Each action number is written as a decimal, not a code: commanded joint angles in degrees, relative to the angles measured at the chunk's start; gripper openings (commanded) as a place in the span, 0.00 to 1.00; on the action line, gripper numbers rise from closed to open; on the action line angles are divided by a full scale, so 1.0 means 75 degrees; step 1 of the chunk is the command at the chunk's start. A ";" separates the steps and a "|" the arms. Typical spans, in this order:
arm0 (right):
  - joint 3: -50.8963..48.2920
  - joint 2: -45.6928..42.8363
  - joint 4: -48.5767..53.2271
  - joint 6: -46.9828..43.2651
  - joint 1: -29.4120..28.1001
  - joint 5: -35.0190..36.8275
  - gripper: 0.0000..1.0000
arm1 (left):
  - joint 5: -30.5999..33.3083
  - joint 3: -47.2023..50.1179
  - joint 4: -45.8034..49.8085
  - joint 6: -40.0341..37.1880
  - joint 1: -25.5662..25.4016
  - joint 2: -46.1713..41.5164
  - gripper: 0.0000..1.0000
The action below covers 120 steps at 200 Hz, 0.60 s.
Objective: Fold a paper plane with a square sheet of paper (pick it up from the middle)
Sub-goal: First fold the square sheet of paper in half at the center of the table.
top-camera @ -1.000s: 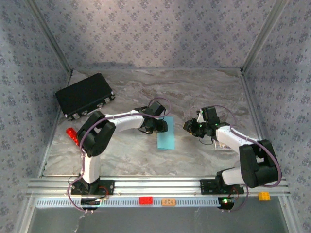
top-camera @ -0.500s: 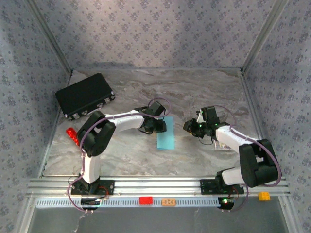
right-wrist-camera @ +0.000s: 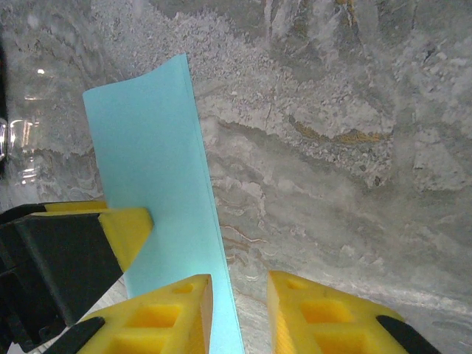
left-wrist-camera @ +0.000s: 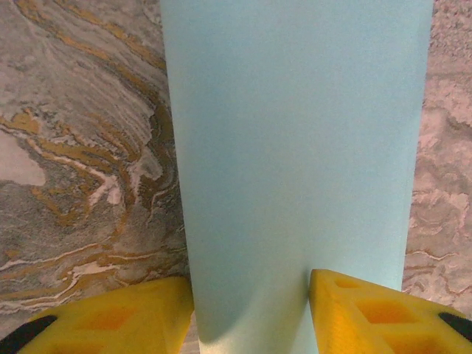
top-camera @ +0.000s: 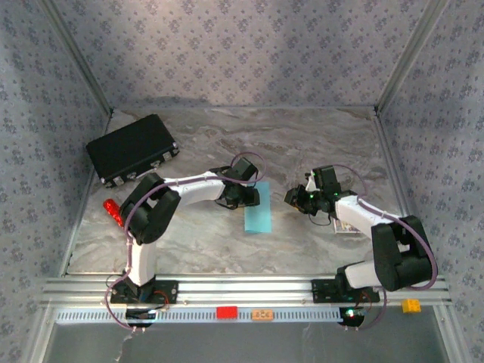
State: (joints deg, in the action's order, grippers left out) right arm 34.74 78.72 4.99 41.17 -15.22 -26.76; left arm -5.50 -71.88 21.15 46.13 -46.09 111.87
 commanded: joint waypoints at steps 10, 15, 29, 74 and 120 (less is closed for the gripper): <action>0.0049 0.0119 0.0049 -0.0016 -0.0062 -0.0088 0.27 | 0.0625 0.0213 0.0635 -0.0156 0.0084 0.0802 0.50; 0.0048 0.0130 0.0043 -0.0005 -0.0060 -0.0082 0.27 | 0.0633 0.0189 0.0648 -0.0169 0.0086 0.0818 0.51; 0.0061 0.0136 0.0036 -0.0005 -0.0078 -0.0095 0.27 | 0.0638 0.0138 0.0685 -0.0186 0.0081 0.0868 0.51; 0.0112 0.0264 0.0003 -0.0027 -0.0117 -0.0161 0.27 | 0.0702 0.0057 0.0748 -0.0308 0.0071 0.0961 0.53; 0.0151 0.0362 -0.0010 -0.0030 -0.0200 -0.0205 0.27 | 0.0729 -0.0011 0.0790 -0.0462 0.0062 0.1011 0.52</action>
State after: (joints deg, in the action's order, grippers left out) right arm 34.76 80.90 4.91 41.15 -16.23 -27.35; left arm -5.45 -74.24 23.88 44.97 -46.24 113.25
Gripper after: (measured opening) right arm 0.273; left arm 0.524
